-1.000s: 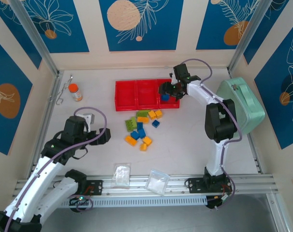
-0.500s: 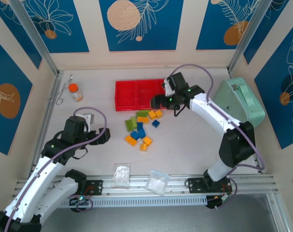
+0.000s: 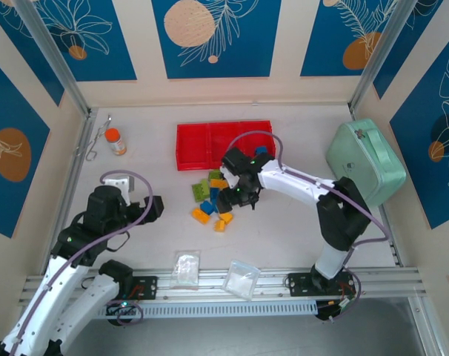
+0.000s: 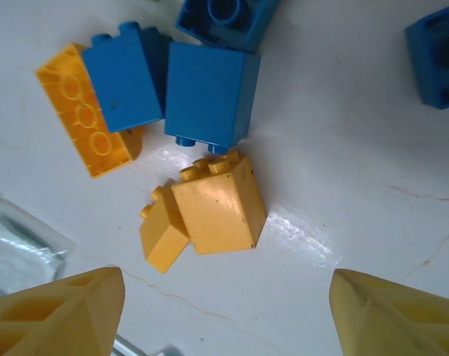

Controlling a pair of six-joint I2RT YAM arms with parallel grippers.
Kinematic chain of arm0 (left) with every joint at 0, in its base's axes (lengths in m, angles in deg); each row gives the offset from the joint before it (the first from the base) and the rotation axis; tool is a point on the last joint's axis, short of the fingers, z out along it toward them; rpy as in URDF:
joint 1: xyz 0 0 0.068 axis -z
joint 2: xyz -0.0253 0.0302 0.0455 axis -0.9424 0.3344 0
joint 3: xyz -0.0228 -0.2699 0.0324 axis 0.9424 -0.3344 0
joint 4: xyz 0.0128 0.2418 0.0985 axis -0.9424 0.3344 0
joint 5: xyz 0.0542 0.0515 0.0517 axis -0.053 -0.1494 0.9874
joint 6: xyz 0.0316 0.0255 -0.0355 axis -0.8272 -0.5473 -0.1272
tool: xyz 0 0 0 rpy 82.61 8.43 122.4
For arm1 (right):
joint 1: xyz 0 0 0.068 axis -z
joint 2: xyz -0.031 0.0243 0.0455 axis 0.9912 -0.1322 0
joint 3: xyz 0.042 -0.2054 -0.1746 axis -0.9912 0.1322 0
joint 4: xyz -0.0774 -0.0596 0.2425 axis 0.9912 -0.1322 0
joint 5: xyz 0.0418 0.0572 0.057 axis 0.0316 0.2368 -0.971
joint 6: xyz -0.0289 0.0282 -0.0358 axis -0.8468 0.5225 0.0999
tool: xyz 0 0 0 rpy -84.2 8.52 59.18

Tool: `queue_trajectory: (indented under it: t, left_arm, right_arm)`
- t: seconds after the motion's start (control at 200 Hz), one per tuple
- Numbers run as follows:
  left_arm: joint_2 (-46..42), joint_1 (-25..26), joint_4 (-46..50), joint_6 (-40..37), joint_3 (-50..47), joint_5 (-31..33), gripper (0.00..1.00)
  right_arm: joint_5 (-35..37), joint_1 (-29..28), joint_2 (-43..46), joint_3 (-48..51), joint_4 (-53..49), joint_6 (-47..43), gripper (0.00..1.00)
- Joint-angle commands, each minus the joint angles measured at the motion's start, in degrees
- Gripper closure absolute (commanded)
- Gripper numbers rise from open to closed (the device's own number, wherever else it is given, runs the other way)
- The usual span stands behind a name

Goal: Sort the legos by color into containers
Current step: Pick up the lego from the bottom-center of the table.

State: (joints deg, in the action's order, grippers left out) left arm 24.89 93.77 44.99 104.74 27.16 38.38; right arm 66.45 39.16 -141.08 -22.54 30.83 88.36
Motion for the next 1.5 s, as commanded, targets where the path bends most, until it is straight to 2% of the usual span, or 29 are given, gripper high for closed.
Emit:
queue_trajectory:
  t: [0.0, 0.175, 0.36, 0.53, 0.795, 1.015, 1.2, 1.341, 1.496]
  left_arm:
    - [-2.12, 0.51, 0.10, 1.05, -0.21, -0.83, 0.01]
    - [-2.95, 0.51, 0.46, 0.91, 0.48, -3.76, 0.01]
    - [-0.95, 0.51, 2.35, 0.47, 1.46, -8.62, 0.01]
    - [2.53, 0.51, 3.55, -0.74, 2.95, -12.95, 0.01]
    - [3.33, 0.51, 3.94, -2.83, 3.32, -15.96, 0.01]
    - [4.04, 0.51, 5.06, -4.08, 3.84, -17.49, 0.01]
    - [3.80, 0.51, 4.51, -5.32, 3.84, -17.67, 0.01]
    - [3.10, 0.51, -0.47, -4.71, 0.71, -20.20, 0.01]
    - [4.46, 0.51, -0.83, -5.17, 0.61, -21.57, 0.01]
  right_arm:
    - [0.22, -2.36, -3.24, -1.21, -0.37, 0.19, 0.27]
    - [3.41, -4.39, -8.39, -4.30, -0.83, 3.09, 0.31]
    - [6.59, -4.31, -11.09, -5.60, -1.19, 5.58, 0.39]
    - [7.35, -1.68, -11.79, -3.78, -1.69, 8.62, 0.48]
    - [8.66, -0.01, -11.07, -2.15, -1.08, 8.59, 0.54]
    - [10.09, 0.04, -8.24, -2.19, -2.36, 8.16, 0.64]
    - [11.39, 0.15, 0.88, -4.76, -1.61, 6.78, 0.66]
    - [8.54, 3.59, 2.89, -9.52, 3.77, 5.91, 0.67]
    - [4.64, 8.96, -3.52, -18.47, 8.64, 5.36, 0.70]
